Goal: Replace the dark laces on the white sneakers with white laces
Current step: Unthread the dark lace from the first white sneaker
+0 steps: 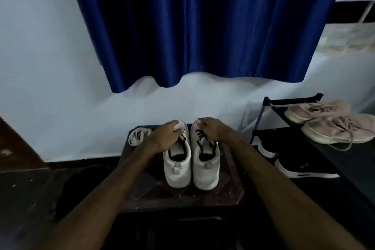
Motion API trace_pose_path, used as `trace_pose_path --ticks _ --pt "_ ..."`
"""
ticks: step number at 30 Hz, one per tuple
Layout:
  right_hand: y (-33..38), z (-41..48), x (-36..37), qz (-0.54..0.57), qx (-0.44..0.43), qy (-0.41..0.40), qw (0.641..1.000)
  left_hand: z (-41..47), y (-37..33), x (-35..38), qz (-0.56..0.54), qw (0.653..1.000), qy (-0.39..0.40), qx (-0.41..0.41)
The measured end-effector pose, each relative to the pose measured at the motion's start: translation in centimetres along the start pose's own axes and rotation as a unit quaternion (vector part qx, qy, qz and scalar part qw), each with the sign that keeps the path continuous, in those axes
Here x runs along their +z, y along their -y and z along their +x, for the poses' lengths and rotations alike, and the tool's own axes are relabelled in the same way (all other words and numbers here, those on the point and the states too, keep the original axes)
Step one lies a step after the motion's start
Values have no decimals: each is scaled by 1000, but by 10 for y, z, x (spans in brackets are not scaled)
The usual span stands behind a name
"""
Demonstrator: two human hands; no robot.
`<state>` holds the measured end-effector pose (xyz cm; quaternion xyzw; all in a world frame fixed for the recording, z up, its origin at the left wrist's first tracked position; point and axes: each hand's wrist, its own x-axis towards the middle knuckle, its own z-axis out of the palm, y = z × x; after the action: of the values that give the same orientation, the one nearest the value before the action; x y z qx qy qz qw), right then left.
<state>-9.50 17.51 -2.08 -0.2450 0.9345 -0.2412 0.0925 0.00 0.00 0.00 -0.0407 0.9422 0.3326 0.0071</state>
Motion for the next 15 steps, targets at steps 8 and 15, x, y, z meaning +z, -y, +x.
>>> trace_pose_path --ticks 8,15 --pt "2 -19 14 -5 37 -65 997 -24 2 8 -11 1000 -14 -10" --pt "-1 -22 29 15 37 -87 995 -27 9 19 -5 999 -39 -20"
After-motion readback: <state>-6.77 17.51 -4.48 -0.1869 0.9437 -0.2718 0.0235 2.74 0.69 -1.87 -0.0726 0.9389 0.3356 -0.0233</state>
